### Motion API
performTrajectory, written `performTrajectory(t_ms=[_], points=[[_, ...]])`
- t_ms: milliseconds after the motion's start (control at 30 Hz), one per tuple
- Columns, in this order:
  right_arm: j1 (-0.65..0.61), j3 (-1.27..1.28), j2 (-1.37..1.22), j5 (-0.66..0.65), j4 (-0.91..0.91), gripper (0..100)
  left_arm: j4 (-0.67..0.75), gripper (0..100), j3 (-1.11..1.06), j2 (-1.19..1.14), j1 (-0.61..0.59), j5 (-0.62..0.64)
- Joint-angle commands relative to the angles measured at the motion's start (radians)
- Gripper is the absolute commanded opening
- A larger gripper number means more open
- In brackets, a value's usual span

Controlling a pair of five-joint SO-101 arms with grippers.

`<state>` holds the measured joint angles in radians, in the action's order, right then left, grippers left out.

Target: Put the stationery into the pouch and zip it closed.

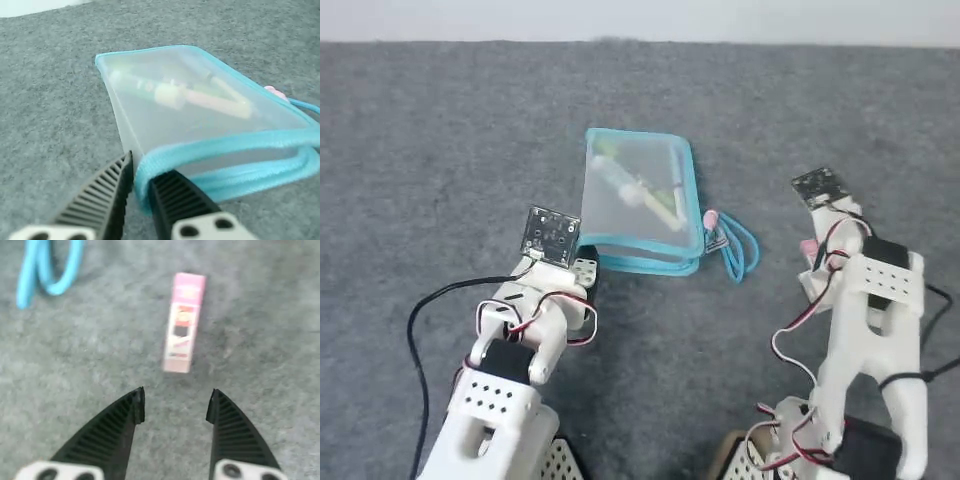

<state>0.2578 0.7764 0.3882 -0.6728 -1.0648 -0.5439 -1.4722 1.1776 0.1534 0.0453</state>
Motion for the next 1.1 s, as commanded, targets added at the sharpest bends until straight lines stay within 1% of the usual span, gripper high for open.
performTrajectory(t_ms=[0,67,200,367,600,800,1067], points=[[0.01,0.002,0.047,0.012,0.028,19.5,0.026,1,0.015,0.025,-0.008,-0.008],[0.008,0.02,0.047,-0.002,0.044,19.5,0.026,1,0.015,0.025,-0.008,-0.008],[0.016,0.095,0.045,-0.077,0.165,19.5,0.026,1,0.015,0.025,-0.008,-0.008],[0.025,0.135,0.005,-0.083,0.254,19.5,0.026,1,0.015,0.025,-0.008,-0.008],[0.025,0.087,-0.174,-0.084,0.326,19.3,0.026,1,0.015,0.025,-0.008,-0.008],[0.027,0.026,-0.285,-0.08,0.343,19.1,0.026,1,0.015,0.025,-0.008,-0.008],[0.03,0.005,-0.292,-0.078,0.344,19.0,0.026,1,0.015,0.025,-0.008,-0.008]])
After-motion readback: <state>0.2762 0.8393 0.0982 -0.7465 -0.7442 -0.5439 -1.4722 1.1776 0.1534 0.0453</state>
